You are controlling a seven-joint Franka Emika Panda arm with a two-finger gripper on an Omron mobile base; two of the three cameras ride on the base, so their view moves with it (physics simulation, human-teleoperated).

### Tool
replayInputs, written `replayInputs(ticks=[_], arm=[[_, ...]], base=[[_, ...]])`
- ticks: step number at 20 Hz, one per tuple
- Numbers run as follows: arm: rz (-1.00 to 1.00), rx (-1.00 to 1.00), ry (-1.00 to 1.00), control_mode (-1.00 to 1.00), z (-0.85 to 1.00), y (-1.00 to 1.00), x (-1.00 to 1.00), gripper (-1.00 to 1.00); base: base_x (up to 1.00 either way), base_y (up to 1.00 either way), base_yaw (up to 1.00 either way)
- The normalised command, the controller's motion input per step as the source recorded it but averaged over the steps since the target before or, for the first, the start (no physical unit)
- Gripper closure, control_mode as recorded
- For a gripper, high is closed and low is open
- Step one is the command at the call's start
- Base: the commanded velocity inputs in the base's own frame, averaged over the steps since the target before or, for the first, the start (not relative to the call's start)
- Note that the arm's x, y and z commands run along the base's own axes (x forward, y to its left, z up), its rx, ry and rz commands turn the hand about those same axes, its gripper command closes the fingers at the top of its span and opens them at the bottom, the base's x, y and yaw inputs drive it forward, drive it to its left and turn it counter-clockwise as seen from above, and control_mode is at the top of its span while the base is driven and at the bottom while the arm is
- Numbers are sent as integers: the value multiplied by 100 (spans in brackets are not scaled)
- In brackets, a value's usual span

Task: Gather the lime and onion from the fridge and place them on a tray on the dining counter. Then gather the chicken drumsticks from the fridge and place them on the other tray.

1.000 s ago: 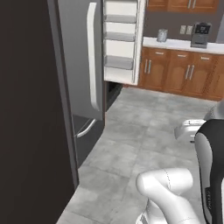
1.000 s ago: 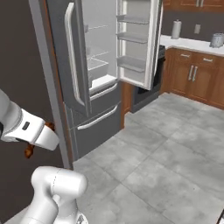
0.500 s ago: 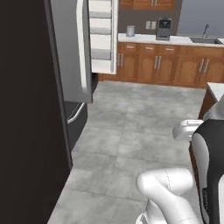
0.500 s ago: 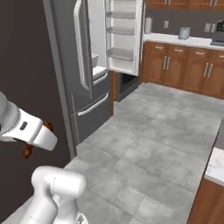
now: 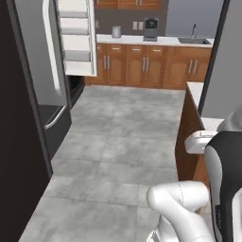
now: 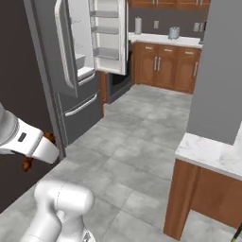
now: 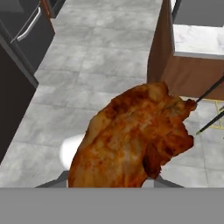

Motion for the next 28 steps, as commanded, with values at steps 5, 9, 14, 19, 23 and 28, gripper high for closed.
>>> replayInputs(ticks=[5,9,14,19,23,28], arm=[[0,0,0,100,0,0,0,100],[0,0,0,100,0,0,0,100],[0,0,0,100,0,0,0,100],[0,0,0,100,0,0,0,100],[0,0,0,100,0,0,0,100],[0,0,0,100,0,0,0,100]], base=[[-2,-100,-17],[0,-100,-17],[0,-100,-17],[0,-100,-16],[10,-100,-17],[26,-100,-18]])
